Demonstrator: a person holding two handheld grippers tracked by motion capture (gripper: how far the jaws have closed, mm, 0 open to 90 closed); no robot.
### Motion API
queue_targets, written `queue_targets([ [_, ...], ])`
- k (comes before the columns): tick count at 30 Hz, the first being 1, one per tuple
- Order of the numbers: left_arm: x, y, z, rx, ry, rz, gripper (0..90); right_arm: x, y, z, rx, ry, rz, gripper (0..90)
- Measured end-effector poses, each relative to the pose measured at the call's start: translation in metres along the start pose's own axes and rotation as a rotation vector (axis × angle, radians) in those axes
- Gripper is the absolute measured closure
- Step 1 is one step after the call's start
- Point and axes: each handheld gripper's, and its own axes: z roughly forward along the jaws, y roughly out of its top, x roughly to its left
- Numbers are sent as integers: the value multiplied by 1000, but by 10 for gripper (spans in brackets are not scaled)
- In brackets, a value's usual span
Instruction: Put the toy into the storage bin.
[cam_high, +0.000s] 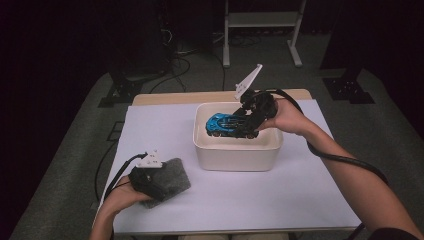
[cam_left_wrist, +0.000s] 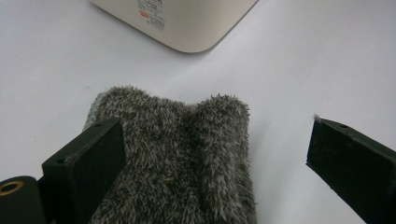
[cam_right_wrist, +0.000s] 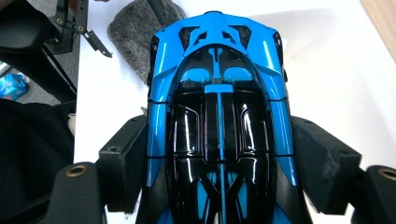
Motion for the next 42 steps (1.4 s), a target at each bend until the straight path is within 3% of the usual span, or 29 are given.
queue_targets([
  [29,1,-1,-3,-8,3,-1,39,-20,-12,43,78,43,18,252],
  [42,1,-1,-4,-6,4,-2,39,-30,-17,59,90,58,32,252],
])
